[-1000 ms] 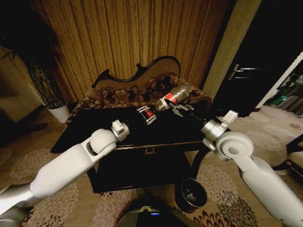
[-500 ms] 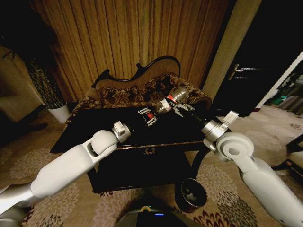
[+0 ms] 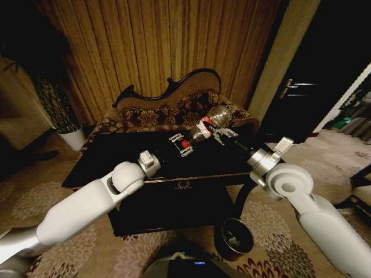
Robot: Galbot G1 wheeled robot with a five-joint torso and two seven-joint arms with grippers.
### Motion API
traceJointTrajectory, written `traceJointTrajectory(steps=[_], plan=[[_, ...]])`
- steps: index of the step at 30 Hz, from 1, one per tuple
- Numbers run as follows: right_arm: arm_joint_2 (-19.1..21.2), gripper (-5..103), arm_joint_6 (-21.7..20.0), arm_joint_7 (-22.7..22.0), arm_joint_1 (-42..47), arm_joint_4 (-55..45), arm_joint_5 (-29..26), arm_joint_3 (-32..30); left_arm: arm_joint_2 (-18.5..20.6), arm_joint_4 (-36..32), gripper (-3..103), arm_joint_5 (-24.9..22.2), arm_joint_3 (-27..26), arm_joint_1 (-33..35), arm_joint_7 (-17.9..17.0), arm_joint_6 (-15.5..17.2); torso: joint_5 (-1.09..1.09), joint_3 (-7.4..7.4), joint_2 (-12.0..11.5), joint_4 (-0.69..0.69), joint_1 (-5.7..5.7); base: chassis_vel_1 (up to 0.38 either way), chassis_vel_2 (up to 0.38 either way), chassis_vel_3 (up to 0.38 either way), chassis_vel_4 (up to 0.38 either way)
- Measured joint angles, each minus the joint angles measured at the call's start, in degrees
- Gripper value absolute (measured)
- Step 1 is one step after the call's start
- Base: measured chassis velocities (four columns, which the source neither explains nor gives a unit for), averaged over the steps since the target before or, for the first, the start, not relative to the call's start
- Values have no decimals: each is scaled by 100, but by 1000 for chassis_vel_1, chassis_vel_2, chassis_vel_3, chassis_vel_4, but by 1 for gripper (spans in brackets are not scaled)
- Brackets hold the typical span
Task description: Move to the front of the table and place the trash on the table into the trash bin.
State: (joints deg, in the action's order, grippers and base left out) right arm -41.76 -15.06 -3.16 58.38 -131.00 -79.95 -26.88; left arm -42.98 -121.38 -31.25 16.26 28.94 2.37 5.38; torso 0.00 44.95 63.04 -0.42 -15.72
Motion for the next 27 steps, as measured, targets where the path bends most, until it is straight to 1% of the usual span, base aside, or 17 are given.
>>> traceJointTrajectory(steps=[3,4,7,9,11,12,13,14,15,18,19,20,21,22,24,25,27], plan=[[-4,24,5,-11,44,-30,10,-23,64,-92,68,-2,-54,71,11,-7,0,0,0,0,0,0,0,0,0],[-4,24,5,-11,44,-30,10,-23,64,-92,68,-2,-54,71,11,-7,0,0,0,0,0,0,0,0,0],[-11,24,9,-17,79,-52,17,-59,126,-182,84,-23,-116,147,15,-17,0,0,0,0,0,0,0,0,0],[-15,24,11,-18,89,-49,27,-66,132,-192,84,-27,-129,158,15,-20,0,0,0,0,0,0,0,0,0],[-49,24,68,-28,185,29,135,-103,162,-249,93,-89,-234,236,-16,-33,0,0,0,0,0,0,0,0,0],[-49,24,68,-28,185,29,135,-103,162,-249,93,-89,-234,236,-16,-33,0,0,0,0,0,0,0,0,0],[-65,24,94,-36,231,66,190,-124,179,-276,97,-136,-301,282,-46,-32,0,0,0,0,0,0,0,0,0],[-96,24,142,-50,346,166,363,-177,206,-307,99,-223,-448,374,-105,-12,0,0,0,0,0,0,0,0,0],[-96,24,142,-50,346,166,363,-177,206,-307,99,-223,-448,374,-105,-12,0,0,0,0,0,0,0,0,0],[-178,24,226,-202,543,375,897,-262,217,-266,100,-311,-917,614,-177,62,0,0,0,-1,0,0,0,0,0],[-178,24,226,-202,543,375,897,-262,217,-266,100,-311,-917,614,-177,62,0,0,0,-1,0,0,0,0,0],[-224,24,234,-367,585,448,1079,-275,216,-229,100,-364,-1157,746,-260,117,0,0,0,0,0,0,0,0,0],[-224,24,234,-367,585,448,1079,-275,216,-229,100,-364,-1157,746,-260,117,0,0,0,0,0,0,0,0,0],[-256,24,238,-483,600,502,1236,-277,216,-203,100,-401,-1338,857,-302,152,0,0,0,-1,0,0,0,0,0],[-309,24,266,-732,622,686,1780,-278,246,-153,100,-521,-1854,1217,-363,224,0,0,0,0,0,0,0,0,0],[-309,24,266,-732,622,686,1780,-278,246,-153,100,-521,-1854,1217,-363,224,0,0,0,0,0,0,0,0,0],[-315,24,271,-926,624,787,2135,-276,290,-163,100,-623,-2259,1525,-472,369,-2,0,0,1,0,0,0,0,0]])
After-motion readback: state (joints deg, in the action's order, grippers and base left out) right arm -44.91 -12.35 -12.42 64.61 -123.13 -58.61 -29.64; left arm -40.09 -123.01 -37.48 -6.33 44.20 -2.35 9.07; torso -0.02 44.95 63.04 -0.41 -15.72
